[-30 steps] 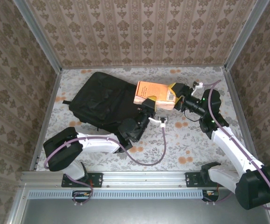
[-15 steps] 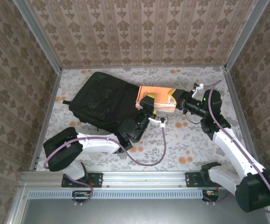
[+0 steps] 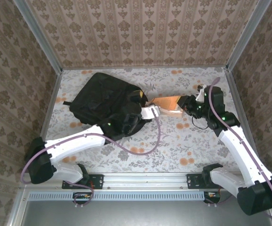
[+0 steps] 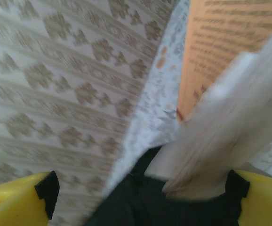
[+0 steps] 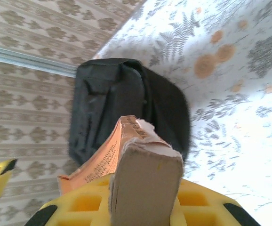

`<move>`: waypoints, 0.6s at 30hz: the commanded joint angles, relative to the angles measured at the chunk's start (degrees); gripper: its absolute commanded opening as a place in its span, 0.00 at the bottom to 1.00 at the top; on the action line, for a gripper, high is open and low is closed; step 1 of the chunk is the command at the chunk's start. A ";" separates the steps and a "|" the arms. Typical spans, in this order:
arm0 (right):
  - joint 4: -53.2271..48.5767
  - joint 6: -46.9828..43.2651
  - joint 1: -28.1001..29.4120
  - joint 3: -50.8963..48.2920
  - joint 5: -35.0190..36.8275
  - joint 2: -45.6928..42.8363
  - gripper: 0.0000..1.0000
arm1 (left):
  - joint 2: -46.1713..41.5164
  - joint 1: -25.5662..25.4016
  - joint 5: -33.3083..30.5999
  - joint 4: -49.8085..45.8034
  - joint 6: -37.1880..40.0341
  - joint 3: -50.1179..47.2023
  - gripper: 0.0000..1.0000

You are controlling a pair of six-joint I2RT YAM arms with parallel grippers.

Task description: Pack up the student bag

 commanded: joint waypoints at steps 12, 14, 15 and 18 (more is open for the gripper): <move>-20.65 -11.60 5.30 8.78 12.72 7.73 0.00 | 14.07 17.64 33.20 -46.07 -40.58 29.33 0.99; -20.00 -10.61 5.33 8.14 12.80 7.88 0.00 | 16.62 17.53 33.94 -47.07 -41.12 30.99 0.99; -19.81 -10.22 5.30 7.94 12.72 8.06 0.00 | 17.79 17.35 34.01 -47.78 -41.28 31.80 0.99; -19.04 -9.45 5.27 7.19 12.12 8.43 0.00 | 22.01 16.04 32.37 -51.22 -40.22 35.34 0.99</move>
